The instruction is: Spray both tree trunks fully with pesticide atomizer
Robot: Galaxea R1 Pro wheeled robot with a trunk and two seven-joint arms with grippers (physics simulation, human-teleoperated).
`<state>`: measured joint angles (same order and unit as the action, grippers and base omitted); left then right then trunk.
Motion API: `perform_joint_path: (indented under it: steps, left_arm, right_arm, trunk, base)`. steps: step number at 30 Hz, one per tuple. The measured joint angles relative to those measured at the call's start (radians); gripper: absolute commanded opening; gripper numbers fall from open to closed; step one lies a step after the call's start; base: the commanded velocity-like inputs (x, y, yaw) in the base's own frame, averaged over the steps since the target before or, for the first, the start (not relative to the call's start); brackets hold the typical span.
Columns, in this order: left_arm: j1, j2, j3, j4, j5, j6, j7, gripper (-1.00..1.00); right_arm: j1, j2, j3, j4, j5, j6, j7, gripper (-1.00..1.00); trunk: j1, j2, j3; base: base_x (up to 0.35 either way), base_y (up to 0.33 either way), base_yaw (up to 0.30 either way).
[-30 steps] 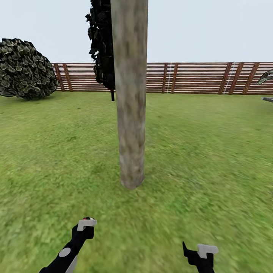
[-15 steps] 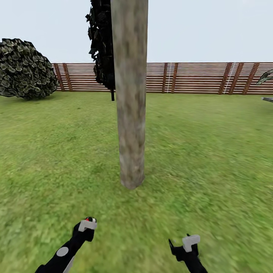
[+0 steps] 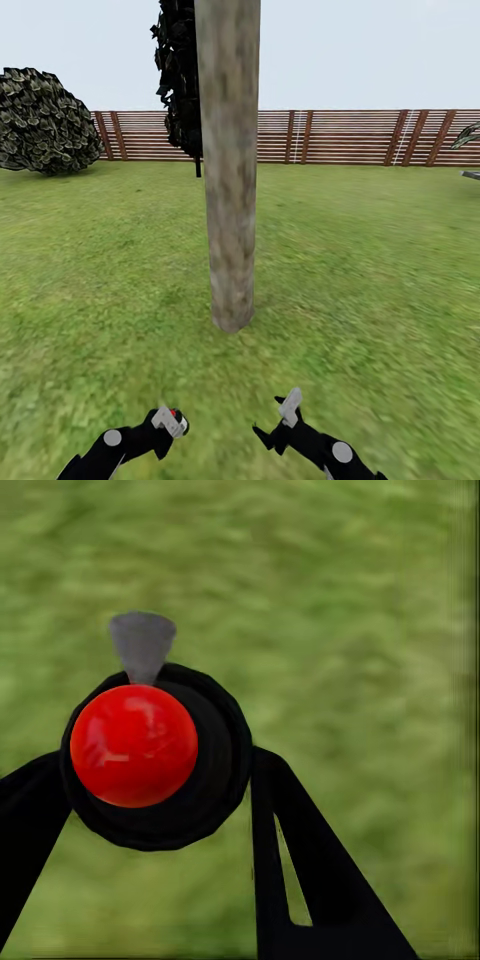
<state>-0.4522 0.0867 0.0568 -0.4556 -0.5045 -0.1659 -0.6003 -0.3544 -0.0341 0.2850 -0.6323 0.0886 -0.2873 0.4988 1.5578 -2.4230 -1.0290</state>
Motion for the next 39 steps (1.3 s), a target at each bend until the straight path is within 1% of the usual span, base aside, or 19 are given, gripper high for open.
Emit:
perform_joint_path:
  steps: [1,2,6,7,9,10,11,13,14,15,16,17,20,23,25,27,32,34,39]
  left_arm:
    - [0.000,0.000,0.000,0.000,-0.005,0.001,-0.003,-1.00]
    - [0.000,0.000,-0.001,0.000,-0.047,0.011,-0.012,-1.00]
    - [0.001,-0.006,0.001,0.000,-0.117,0.029,-0.021,-1.00]
    - [0.000,-0.008,0.001,0.000,-0.131,0.032,-0.027,-1.00]
    - [-0.001,-0.013,0.000,0.000,-0.142,0.034,-0.055,-1.00]
    - [-0.002,-0.014,0.000,-0.001,-0.144,0.035,-0.066,-1.00]
    - [-0.003,-0.017,0.000,-0.001,-0.154,0.036,-0.090,-1.00]
    - [-0.003,-0.018,0.001,-0.002,-0.165,0.037,-0.097,-1.00]
    - [-0.003,-0.019,-0.001,-0.003,-0.173,0.051,-0.101,-1.00]
    - [-0.003,-0.019,-0.007,-0.004,-0.172,0.063,-0.101,-1.00]
    - [-0.003,-0.019,-0.015,-0.005,-0.172,0.070,-0.102,-1.00]
    - [-0.003,-0.019,-0.064,-0.012,-0.171,0.089,-0.102,-1.00]
    - [-0.003,-0.020,-0.090,-0.020,-0.170,0.099,-0.102,-1.00]
    - [-0.003,-0.022,-0.097,-0.026,-0.169,0.102,-0.102,-1.00]
    - [-0.003,-0.025,-0.099,-0.029,-0.169,0.102,-0.102,-1.00]
    - [-0.003,-0.026,-0.100,-0.029,-0.169,0.102,-0.102,-1.00]
    - [-0.003,-0.039,-0.101,-0.030,-0.169,0.100,-0.102,-1.00]
    - [-0.004,-0.048,-0.101,-0.031,-0.169,0.100,-0.102,-1.00]
    - [-0.005,-0.064,-0.110,-0.032,-0.170,0.100,-0.102,-1.00]
  right_arm:
    - [-0.002,0.000,0.000,0.000,0.000,0.003,0.010,1.00]
    - [-0.008,0.000,0.001,0.000,0.000,0.010,0.041,1.00]
    - [-0.015,0.002,0.003,-0.001,0.007,0.016,0.071,1.00]
    - [-0.016,0.002,0.008,-0.001,0.021,0.017,0.087,1.00]
    - [-0.022,0.006,0.029,-0.001,0.081,0.027,0.122,1.00]
    - [-0.028,0.009,0.034,-0.001,0.100,0.036,0.129,1.00]
    - [-0.043,0.025,0.041,0.000,0.137,0.070,0.156,1.00]
    - [-0.049,0.035,0.042,-0.001,0.157,0.084,0.183,1.00]
    - [-0.055,0.053,0.043,-0.011,0.191,0.093,0.207,1.00]
    - [-0.057,0.055,0.043,-0.013,0.198,0.094,0.210,1.00]
    - [-0.058,0.056,0.043,-0.013,0.201,0.094,0.211,-1.00]
    - [-0.060,0.059,0.043,-0.014,0.207,0.095,0.213,-1.00]
    - [-0.061,0.061,0.043,-0.015,0.211,0.095,0.214,-1.00]
    - [-0.061,0.063,0.043,-0.015,0.223,0.096,0.214,-1.00]
    - [-0.061,0.066,0.044,-0.015,0.247,0.096,0.214,-1.00]
    - [-0.061,0.071,0.044,-0.015,0.255,0.096,0.214,-1.00]
    - [-0.062,0.076,0.044,-0.022,0.261,0.127,0.214,-1.00]
    - [-0.063,0.077,0.044,-0.055,0.263,0.168,0.214,-1.00]
    - [-0.063,0.078,0.045,-0.079,0.264,0.193,0.214,-1.00]
  trunk:
    - [0.000,0.000,0.000]
    - [0.000,0.000,0.000]
    - [0.000,0.000,0.000]
    - [0.000,0.000,0.000]
    - [0.000,0.000,0.000]
    - [0.000,0.000,0.000]
    - [0.000,0.000,0.000]
    - [0.000,0.000,0.000]
    - [0.000,0.000,0.000]
    - [0.000,0.000,0.000]
    - [0.000,0.000,0.000]
    - [0.000,0.000,0.000]
    - [0.000,0.000,0.000]
    - [0.000,0.000,0.000]
    - [0.000,0.000,0.000]
    - [0.000,0.000,0.000]
    - [0.000,0.000,0.000]
    - [0.000,0.000,0.000]
    - [0.000,0.000,0.000]
  base:
    - [0.000,0.000,0.000]
    - [0.000,0.000,0.000]
    - [0.000,0.000,0.000]
    - [0.000,0.000,0.000]
    - [0.000,0.000,0.000]
    - [0.000,0.000,0.000]
    - [0.000,0.000,0.000]
    - [0.000,0.000,0.000]
    - [0.000,0.000,0.000]
    - [0.000,0.000,0.000]
    - [0.000,0.000,0.000]
    - [0.000,0.000,0.000]
    - [0.000,0.000,0.000]
    - [0.000,0.000,0.000]
    - [0.000,0.000,0.000]
    - [0.000,0.000,0.000]
    - [0.000,0.000,0.000]
    - [0.000,0.000,0.000]
    - [0.000,0.000,0.000]
